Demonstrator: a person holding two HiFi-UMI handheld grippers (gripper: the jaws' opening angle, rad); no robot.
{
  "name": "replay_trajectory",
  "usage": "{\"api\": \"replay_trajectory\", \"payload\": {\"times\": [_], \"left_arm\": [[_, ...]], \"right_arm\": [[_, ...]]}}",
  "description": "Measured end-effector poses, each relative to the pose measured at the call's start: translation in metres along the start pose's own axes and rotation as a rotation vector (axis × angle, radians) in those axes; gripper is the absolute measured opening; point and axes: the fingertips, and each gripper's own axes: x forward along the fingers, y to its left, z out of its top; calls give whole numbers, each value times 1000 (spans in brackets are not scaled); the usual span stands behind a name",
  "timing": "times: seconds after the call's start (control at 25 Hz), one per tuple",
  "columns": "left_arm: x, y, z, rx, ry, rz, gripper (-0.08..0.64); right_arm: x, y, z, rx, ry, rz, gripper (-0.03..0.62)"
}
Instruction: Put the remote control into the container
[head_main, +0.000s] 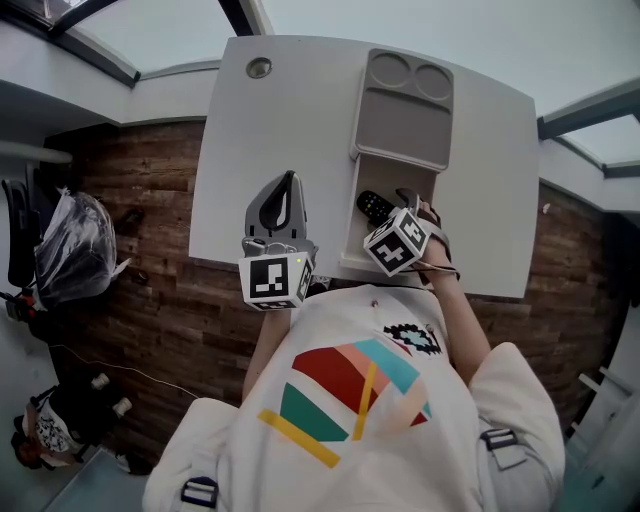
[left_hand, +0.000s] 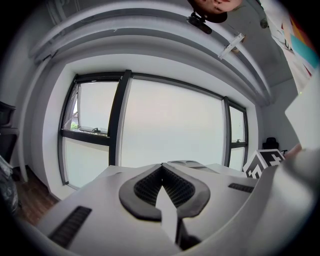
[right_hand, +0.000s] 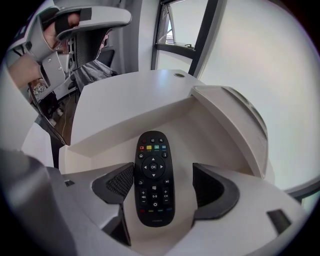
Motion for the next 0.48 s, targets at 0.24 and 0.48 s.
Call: {"api": "replay_trajectory", "payload": {"times": [0.24,0.48], "left_arm": [[-2,2,9,16,-7,4,3],[-6,9,16,24,-11,23,3]], "right_arm": [[-22,17,19,-36,-99,120,360],[-88,-12,77,72,-401,105,359]]}}
